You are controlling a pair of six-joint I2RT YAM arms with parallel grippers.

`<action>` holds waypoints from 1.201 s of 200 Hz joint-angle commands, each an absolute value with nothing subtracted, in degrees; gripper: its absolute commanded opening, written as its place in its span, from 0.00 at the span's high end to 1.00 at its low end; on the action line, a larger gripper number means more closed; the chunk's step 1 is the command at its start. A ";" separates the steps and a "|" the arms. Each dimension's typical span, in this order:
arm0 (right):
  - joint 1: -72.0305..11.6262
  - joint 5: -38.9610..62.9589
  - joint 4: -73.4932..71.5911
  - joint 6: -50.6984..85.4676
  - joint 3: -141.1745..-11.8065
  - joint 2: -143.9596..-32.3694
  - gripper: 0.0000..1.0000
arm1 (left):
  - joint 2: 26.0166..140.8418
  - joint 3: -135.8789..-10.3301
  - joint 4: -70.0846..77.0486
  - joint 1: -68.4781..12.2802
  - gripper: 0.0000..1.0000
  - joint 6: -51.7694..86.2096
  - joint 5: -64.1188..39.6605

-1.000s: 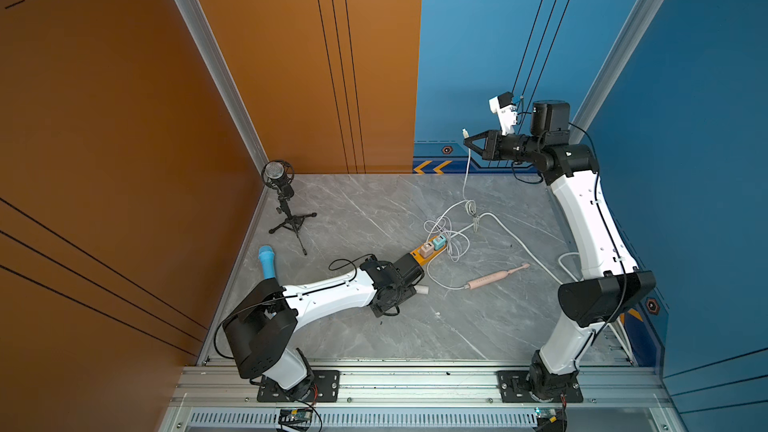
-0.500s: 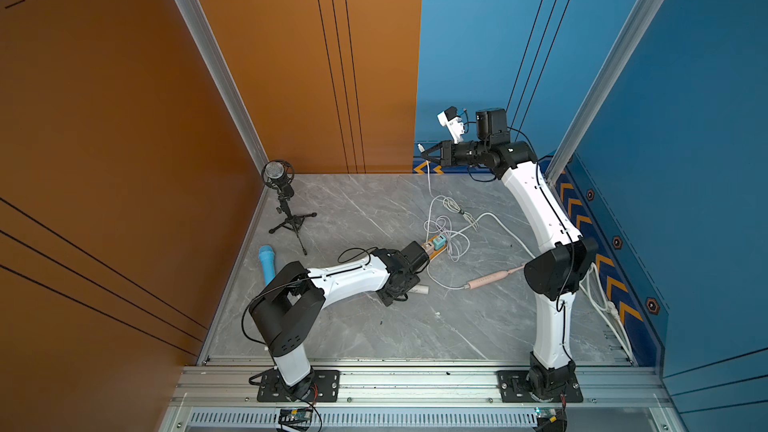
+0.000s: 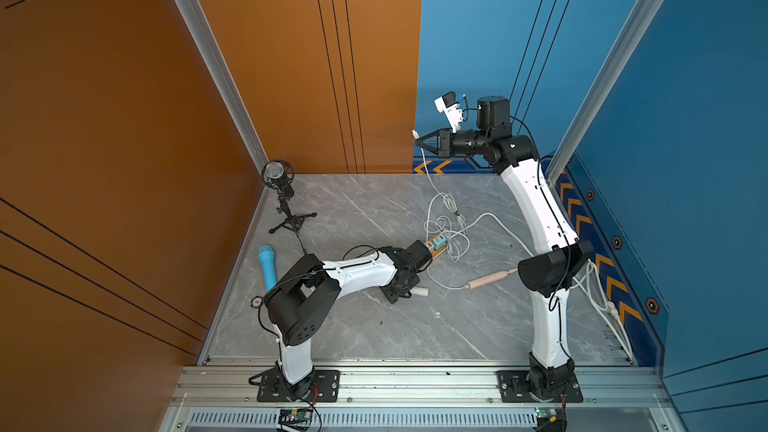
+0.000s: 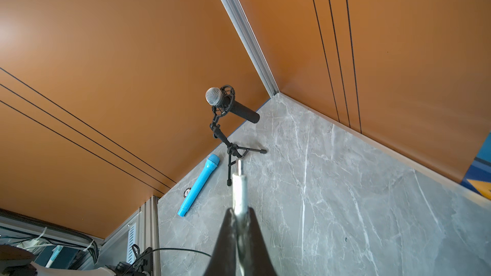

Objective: Charge the electric toothbrush
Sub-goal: Pick up the electric toothbrush from the center of the board.

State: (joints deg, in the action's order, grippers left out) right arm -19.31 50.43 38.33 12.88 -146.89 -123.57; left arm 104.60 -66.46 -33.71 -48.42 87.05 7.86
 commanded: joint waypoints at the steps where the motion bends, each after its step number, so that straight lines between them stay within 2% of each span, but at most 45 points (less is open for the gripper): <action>1: -19.93 52.48 35.83 13.31 -148.56 -125.58 1.00 | 105.82 -65.21 -34.87 -47.99 0.47 88.27 6.50; 60: -24.33 56.60 35.56 10.61 -148.45 -127.46 1.00 | 103.86 -60.40 -34.89 -47.45 0.75 91.67 7.03; 127: -26.86 56.16 35.68 15.45 -145.53 -126.44 1.00 | 96.20 -59.61 -34.89 -44.19 0.96 87.67 10.18; 161: -31.20 57.75 34.08 15.75 -142.84 -122.69 1.00 | 85.91 -57.34 -34.82 -39.73 0.99 81.24 12.54; 205: -34.47 60.21 15.76 30.12 -142.21 -121.32 1.00 | 73.72 -53.63 -34.87 -30.22 0.99 72.75 9.81; 240: -35.64 64.00 15.32 27.17 -137.70 -120.34 1.00 | 70.94 -52.23 -34.85 -23.68 0.99 67.93 5.70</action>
